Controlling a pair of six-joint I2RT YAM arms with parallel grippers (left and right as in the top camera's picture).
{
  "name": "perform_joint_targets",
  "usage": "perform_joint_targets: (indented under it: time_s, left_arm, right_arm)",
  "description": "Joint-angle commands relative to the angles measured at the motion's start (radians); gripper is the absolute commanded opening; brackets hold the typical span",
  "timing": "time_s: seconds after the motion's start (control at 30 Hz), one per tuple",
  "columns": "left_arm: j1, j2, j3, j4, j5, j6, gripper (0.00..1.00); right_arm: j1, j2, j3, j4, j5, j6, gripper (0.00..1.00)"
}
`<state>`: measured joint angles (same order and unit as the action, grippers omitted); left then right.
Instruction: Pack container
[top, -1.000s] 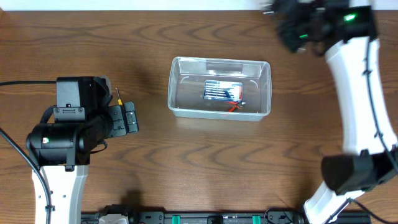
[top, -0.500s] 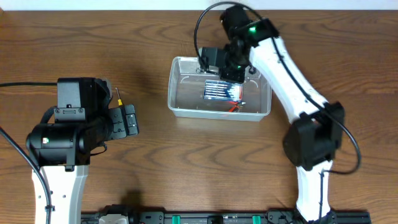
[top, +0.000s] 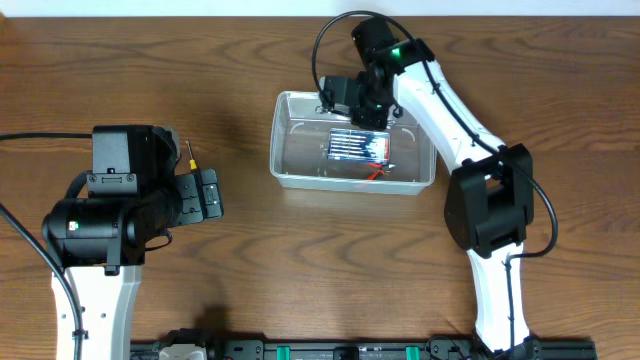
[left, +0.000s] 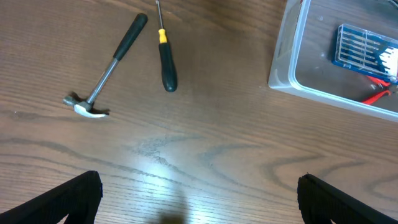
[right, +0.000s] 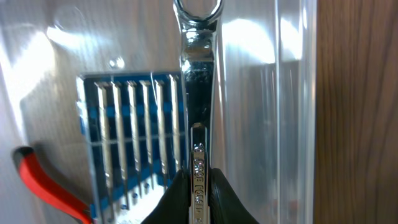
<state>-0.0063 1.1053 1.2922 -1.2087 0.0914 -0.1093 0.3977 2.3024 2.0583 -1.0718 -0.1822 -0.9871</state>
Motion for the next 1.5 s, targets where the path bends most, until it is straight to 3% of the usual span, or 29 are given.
perform_joint_targets:
  time_s: [0.0, 0.2, 0.37, 0.47, 0.53, 0.83, 0.87, 0.9, 1.0, 1.2, 1.3, 1.47]
  left_arm:
    - [0.006, 0.005, 0.019, -0.007, 0.003, -0.012, 0.98]
    - [0.006, 0.005, 0.019, -0.007, 0.003, -0.012, 0.98]
    - [0.006, 0.005, 0.019, -0.007, 0.003, -0.012, 0.98]
    - [0.006, 0.005, 0.019, -0.006, 0.003, -0.012, 0.98]
    - [0.006, 0.005, 0.019, -0.006, 0.003, -0.012, 0.98]
    - [0.006, -0.009, 0.04, -0.034, -0.032, 0.089, 0.98]
    - [0.006, -0.006, 0.058, -0.05, -0.047, 0.081, 0.98]
    - [0.006, 0.004, 0.085, -0.069, -0.077, 0.053, 0.98]
    - [0.006, 0.07, 0.166, -0.092, -0.134, -0.026, 0.98]
    - [0.006, 0.288, 0.193, -0.048, -0.134, -0.035, 0.98]
    - [0.006, 0.433, 0.193, 0.008, -0.134, -0.034, 0.98]
    - [0.006, 0.626, 0.193, 0.109, -0.133, -0.035, 0.98]
  right_arm:
    - [-0.028, 0.038, 0.003, 0.001, -0.006, -0.013, 0.12]
    - [-0.038, 0.048, 0.003, -0.002, -0.005, -0.013, 0.16]
    - [-0.039, 0.048, 0.003, -0.017, -0.005, -0.013, 0.27]
    - [-0.038, 0.044, 0.003, -0.032, -0.005, -0.012, 0.38]
    - [-0.031, 0.029, 0.003, -0.046, -0.006, -0.012, 0.4]
    - [0.005, -0.288, 0.017, -0.075, 0.053, 0.001, 0.46]
    - [0.0, -0.328, 0.017, -0.068, 0.056, 0.015, 0.63]
    - [-0.015, -0.39, 0.017, -0.051, 0.064, 0.051, 0.99]
    - [-0.101, -0.539, 0.017, 0.006, 0.072, 0.266, 0.99]
    - [-0.345, -0.65, 0.017, -0.043, 0.072, 0.629, 0.99]
    - [-0.475, -0.643, 0.016, -0.125, 0.072, 0.712, 0.99]
    - [-0.616, -0.592, 0.016, -0.225, 0.019, 0.729, 0.99]
